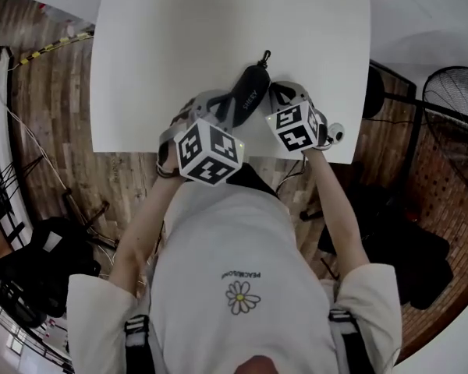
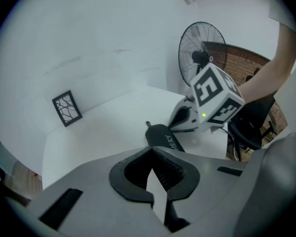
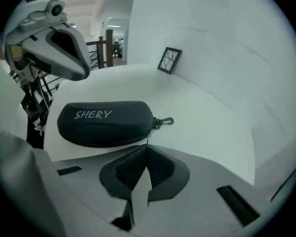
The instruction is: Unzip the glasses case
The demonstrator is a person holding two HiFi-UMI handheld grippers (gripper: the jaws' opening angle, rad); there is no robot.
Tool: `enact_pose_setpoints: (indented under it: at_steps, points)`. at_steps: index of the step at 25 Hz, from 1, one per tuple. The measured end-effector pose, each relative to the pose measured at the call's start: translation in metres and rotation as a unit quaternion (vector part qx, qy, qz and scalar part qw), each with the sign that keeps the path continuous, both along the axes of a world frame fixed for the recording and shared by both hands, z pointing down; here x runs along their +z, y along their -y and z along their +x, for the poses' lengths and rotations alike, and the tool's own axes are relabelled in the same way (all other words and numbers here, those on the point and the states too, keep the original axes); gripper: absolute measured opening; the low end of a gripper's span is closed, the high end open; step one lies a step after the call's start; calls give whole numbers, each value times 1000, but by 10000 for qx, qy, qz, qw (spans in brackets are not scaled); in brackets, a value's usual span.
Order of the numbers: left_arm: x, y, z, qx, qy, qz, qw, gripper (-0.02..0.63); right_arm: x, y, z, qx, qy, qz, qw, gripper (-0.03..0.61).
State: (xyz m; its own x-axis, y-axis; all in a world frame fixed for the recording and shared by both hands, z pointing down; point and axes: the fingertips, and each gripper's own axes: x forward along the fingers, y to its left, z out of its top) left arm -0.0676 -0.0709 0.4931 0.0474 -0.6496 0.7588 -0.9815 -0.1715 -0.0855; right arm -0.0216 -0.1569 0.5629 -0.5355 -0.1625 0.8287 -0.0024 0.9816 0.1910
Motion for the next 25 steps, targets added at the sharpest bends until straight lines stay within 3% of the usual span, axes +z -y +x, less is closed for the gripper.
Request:
enact_pose_setpoints:
  at_steps: [2, 7, 10, 13, 17, 21, 25]
  points:
    - [-2, 2, 5, 112, 40, -37, 9999, 12, 1, -25, 20, 286, 52, -304, 9991, 6]
    - [9, -9, 38, 396, 84, -351, 9986, 12, -1, -94, 37, 77, 150, -497, 9986, 6]
    - [26, -25, 51, 348, 75, -675, 9971, 12, 2, -113, 40, -62, 217, -585, 9980, 6]
    - [31, -30, 54, 148, 52, -638, 9978, 12, 4, -110, 42, -120, 190, -530, 9983, 6]
    - [32, -29, 52, -152, -247, -719, 9970, 12, 3, -103, 39, -502, 79, -236, 9984, 6]
    - [33, -27, 53, -159, -293, -734, 9967, 12, 1, -85, 33, -860, -38, 218, 9961, 6]
    - [34, -26, 53, -142, -426, -801, 9958, 11, -1, -74, 20, -1724, -259, 840, 9811, 6]
